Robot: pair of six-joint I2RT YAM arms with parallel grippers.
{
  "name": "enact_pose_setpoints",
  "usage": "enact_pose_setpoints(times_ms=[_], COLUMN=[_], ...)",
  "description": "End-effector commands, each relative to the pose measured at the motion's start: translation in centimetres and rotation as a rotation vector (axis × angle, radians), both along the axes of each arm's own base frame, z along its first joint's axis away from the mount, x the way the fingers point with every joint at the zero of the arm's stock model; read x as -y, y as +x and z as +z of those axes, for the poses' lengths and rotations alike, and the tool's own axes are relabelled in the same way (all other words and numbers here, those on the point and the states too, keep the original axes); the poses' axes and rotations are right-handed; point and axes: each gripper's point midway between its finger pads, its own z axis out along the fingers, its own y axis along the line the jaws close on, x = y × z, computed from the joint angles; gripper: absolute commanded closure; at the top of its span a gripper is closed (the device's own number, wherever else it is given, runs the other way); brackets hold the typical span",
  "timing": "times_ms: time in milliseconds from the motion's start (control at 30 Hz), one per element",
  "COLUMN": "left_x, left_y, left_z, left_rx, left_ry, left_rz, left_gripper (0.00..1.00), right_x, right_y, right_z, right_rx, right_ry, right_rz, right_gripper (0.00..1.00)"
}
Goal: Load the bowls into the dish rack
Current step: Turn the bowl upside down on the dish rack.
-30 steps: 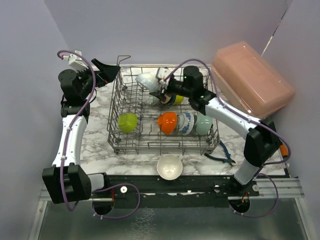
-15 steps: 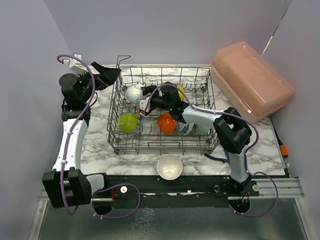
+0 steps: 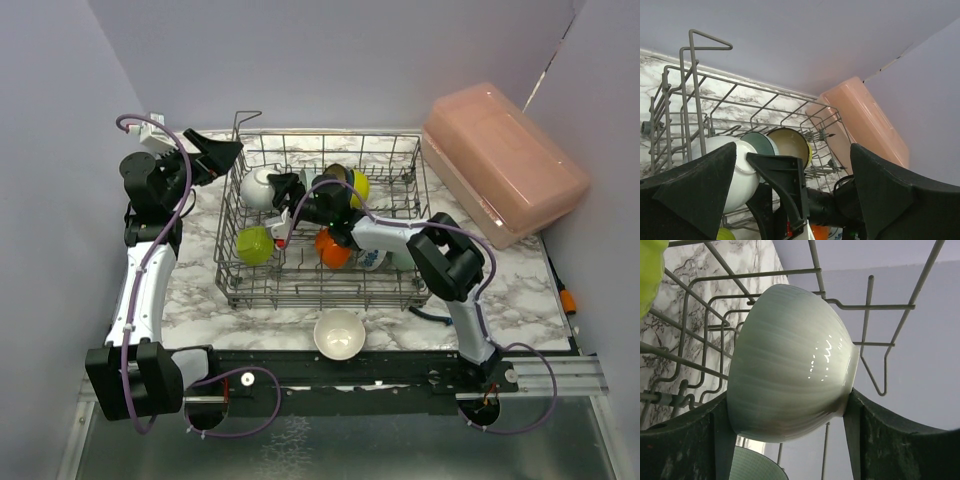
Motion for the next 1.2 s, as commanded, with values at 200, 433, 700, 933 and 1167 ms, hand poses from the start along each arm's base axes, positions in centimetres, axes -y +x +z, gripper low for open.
enact_pose_setpoints(times_ms=[200, 433, 700, 933, 1167], left_x=[0.1, 0.0, 0.0, 0.1, 0.0], left_y=[-0.8, -0.8, -0.9, -1.0, -0.9], left_z=[0.9, 1.1, 1.2, 1.3, 1.6], left_rx=[0.043, 0.052, 0.057, 0.058, 0.065], left_ry=[0.005, 0.008, 0.009, 0.007, 0.003], left_rz=[-0.001, 0.004, 0.004, 0.003, 0.004], left_gripper=[0.05, 0.05, 0.05, 0.05, 0.05], right_x=[-1.2, -0.9, -0.4, -0.2, 0.0], right_y=[-0.4, -0.7, -0.2, -0.2, -0.1], right_z=[-1.2, -1.6, -1.4, -1.4, -0.8], right_rx=[0.116, 0.131, 0.161, 0.16, 0.153], right_ry=[-0.108, -0.152, -0.194, -0.193, -0.193], right_rz=[0.037, 0.048, 0.018, 0.009, -0.005], right_gripper=[0.99, 0.81, 0.69, 0.56, 0.08])
